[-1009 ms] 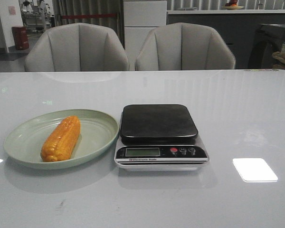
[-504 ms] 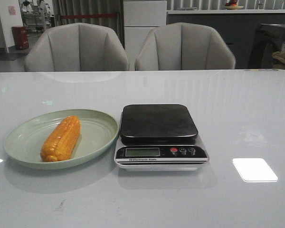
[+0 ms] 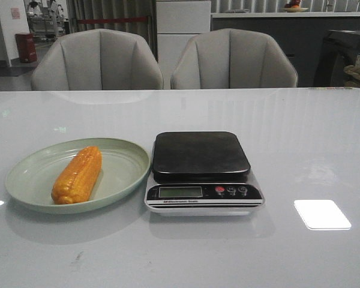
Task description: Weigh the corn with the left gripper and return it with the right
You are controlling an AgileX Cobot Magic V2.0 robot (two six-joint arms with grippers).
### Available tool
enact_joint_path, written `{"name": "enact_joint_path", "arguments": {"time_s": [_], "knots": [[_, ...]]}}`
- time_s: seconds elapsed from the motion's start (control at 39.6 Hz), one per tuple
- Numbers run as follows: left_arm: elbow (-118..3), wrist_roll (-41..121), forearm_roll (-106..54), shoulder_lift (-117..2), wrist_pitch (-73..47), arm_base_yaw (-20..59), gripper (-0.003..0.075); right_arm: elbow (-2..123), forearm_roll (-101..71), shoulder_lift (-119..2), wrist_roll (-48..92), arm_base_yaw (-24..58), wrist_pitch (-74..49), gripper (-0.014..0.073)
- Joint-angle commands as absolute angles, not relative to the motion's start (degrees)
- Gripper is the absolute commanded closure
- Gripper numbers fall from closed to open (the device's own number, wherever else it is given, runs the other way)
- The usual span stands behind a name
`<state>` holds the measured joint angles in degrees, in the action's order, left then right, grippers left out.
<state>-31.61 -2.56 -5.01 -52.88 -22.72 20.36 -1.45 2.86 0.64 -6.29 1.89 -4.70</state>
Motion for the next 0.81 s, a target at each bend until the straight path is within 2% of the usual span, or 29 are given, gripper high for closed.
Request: {"name": "enact_joint_path", "arguments": {"time_s": [0.0,0.35,0.68,0.78], "knots": [[-36.3,-2.6,-6.3,-59.3,-18.8,22.2,0.0185,-2.1,3.5,1.7,-5.9,1.6,-0.3,0.0439],[-49.1,-2.6,-9.8,-83.0,-19.0,24.7,0.0185,-2.1,3.5,1.7,-5.9,1.6,-0.3,0.0439],[-54.6,-2.6,-13.2,-94.0,-19.4,24.7,0.0188,-2.1,3.5,1.7,-5.9,1.6,-0.3,0.0439],[-55.5,-2.6,-13.3,-96.3,-19.8,24.7,0.0214,-2.1,3.5,1.7,-5.9,1.6,-0.3,0.0439]]}}
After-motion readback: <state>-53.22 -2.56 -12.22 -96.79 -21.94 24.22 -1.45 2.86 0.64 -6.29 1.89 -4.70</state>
